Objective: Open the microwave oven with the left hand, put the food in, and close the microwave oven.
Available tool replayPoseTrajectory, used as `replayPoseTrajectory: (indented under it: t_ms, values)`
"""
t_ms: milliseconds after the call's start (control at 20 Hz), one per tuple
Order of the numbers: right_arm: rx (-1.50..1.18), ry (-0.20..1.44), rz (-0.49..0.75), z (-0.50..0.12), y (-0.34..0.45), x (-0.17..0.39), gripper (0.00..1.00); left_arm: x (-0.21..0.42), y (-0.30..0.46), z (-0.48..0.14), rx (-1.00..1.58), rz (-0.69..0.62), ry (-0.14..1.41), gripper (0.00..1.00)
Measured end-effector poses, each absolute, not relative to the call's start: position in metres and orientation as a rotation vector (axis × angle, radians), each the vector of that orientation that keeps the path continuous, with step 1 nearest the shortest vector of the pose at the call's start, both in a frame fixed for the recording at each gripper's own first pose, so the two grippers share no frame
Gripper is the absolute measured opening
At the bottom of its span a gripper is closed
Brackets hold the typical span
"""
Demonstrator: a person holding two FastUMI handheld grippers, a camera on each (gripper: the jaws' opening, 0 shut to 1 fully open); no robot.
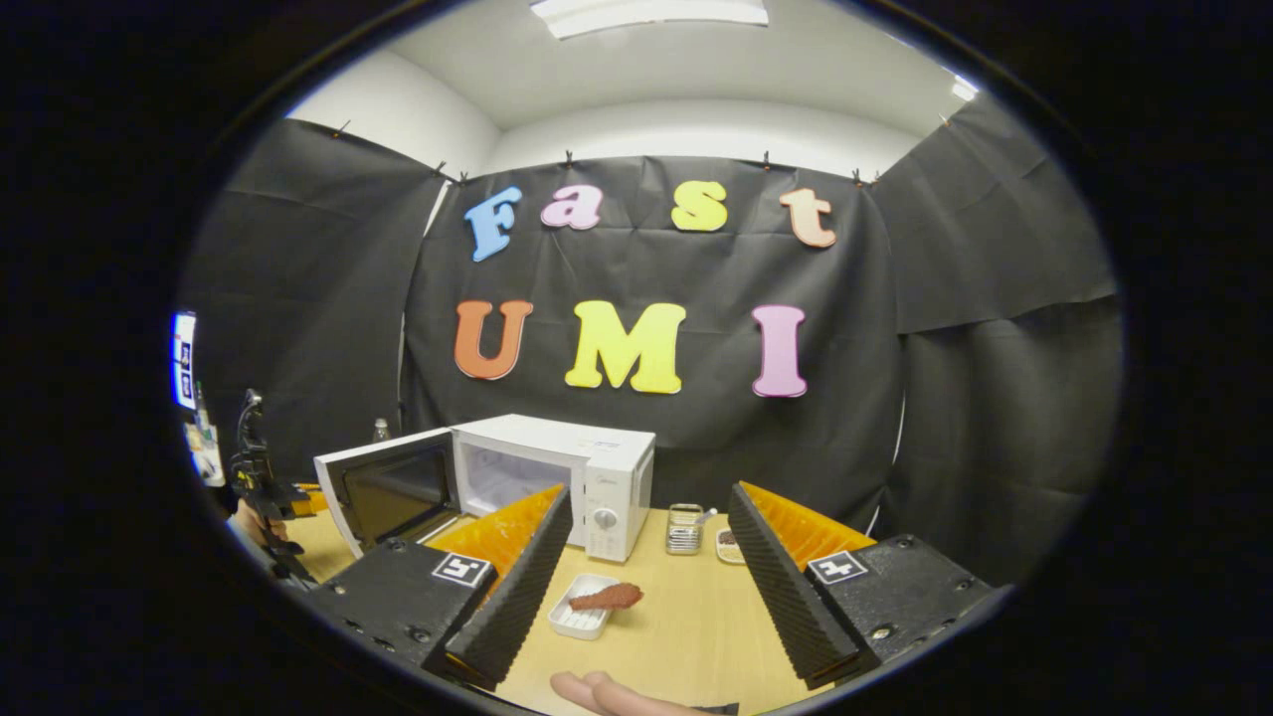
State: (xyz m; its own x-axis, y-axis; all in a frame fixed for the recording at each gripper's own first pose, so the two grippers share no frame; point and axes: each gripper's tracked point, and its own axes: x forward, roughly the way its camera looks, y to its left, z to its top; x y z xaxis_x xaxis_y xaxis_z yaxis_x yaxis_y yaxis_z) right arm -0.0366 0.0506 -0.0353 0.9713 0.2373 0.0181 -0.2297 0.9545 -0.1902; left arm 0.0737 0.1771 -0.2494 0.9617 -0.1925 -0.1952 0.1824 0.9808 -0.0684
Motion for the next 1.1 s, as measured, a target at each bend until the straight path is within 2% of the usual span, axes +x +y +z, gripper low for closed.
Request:
replayPoseTrajectory:
  t_ms: [50,150,250,300,350,400,450,500,800,1100]
  values:
    - [-0.191,-0.042,0.238,-0.035,0.054,-0.037,0.92,0.074,0.180,-0.249,-0.060,-0.215,0.205,0.07]
    - [-0.196,-0.040,0.238,-0.035,0.059,-0.038,0.92,0.074,0.191,-0.248,-0.091,-0.258,0.201,0.15]
    - [-0.203,-0.028,0.238,-0.039,0.061,-0.036,0.92,0.080,0.208,-0.251,-0.118,-0.259,0.208,0.30]
    - [-0.207,-0.017,0.239,-0.042,0.062,-0.035,0.92,0.077,0.214,-0.253,-0.129,-0.254,0.207,0.48]
    - [-0.211,-0.007,0.239,-0.045,0.061,-0.034,0.92,0.074,0.218,-0.254,-0.136,-0.255,0.213,0.43]
    - [-0.214,-0.002,0.243,-0.047,0.060,-0.032,1.00,0.072,0.217,-0.256,-0.136,-0.264,0.213,0.60]
    - [-0.217,0.009,0.246,-0.051,0.058,-0.029,0.96,0.063,0.217,-0.250,-0.137,-0.292,0.196,0.69]
    - [-0.216,0.024,0.243,-0.056,0.056,-0.024,0.96,0.057,0.217,-0.244,-0.142,-0.317,0.180,0.91]
    - [-0.200,0.160,0.283,-0.096,0.050,0.012,0.96,0.012,0.276,-0.217,-0.157,-0.134,0.116,0.92]
    - [-0.159,0.377,0.362,-0.146,0.047,0.058,0.96,-0.025,0.250,-0.144,-0.051,-0.017,0.035,0.92]
